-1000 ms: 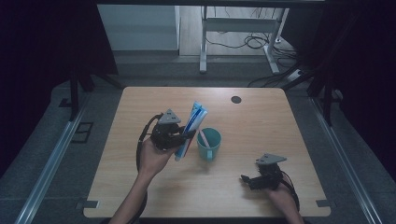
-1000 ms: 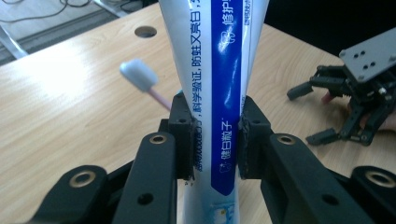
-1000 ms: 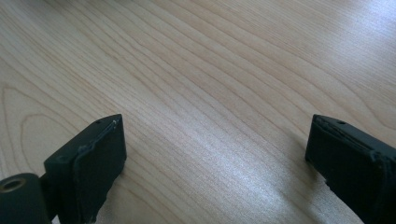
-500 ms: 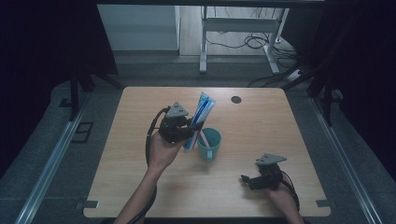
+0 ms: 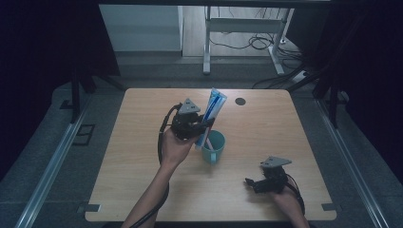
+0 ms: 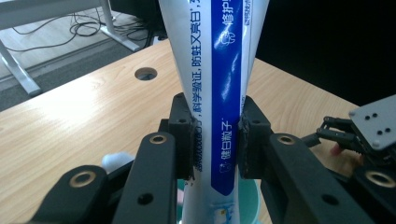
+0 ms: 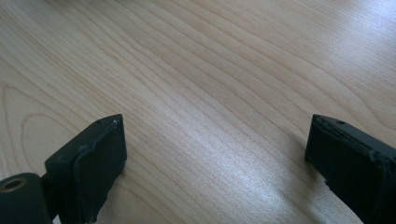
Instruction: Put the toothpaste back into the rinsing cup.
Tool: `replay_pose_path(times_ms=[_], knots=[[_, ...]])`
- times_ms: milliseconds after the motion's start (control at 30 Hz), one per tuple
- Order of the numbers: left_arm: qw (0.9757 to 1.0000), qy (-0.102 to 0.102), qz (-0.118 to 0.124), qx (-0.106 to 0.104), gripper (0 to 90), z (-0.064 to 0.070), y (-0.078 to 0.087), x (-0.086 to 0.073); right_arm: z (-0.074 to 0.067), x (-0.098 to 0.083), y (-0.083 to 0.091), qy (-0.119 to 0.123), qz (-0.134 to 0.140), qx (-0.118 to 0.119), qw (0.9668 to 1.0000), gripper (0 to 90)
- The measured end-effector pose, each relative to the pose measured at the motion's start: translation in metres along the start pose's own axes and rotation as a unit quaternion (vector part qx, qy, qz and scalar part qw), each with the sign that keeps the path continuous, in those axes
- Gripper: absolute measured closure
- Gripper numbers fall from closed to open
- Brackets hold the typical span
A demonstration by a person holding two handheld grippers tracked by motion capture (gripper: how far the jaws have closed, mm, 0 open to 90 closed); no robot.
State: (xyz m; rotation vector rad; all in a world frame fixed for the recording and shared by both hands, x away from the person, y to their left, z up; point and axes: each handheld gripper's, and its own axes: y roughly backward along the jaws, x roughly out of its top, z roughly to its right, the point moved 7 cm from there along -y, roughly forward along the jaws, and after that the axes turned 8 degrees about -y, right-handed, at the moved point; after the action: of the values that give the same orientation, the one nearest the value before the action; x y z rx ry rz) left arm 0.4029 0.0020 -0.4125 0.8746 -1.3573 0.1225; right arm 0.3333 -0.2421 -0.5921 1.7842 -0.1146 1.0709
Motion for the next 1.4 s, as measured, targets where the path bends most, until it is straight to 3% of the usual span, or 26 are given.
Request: replay_pose_path(times_ms=[500, 800, 1400], knots=[[0.9998, -0.003, 0.019, 0.006, 72.1, 0.007, -0.024, 0.012, 0.000, 0.000, 0.000, 0.001, 0.000, 0.001, 1.0000, 5.6], [0.9998, 0.001, 0.017, 0.009, 72.1, 0.010, -0.038, 0.003, 0.000, 0.000, 0.000, 0.001, 0.000, 0.001, 1.0000, 5.7], [0.9998, 0.005, 0.013, 0.011, 71.9, 0.013, -0.052, -0.018, 0.000, 0.000, 0.000, 0.000, 0.000, 0.002, 1.0000, 5.7]])
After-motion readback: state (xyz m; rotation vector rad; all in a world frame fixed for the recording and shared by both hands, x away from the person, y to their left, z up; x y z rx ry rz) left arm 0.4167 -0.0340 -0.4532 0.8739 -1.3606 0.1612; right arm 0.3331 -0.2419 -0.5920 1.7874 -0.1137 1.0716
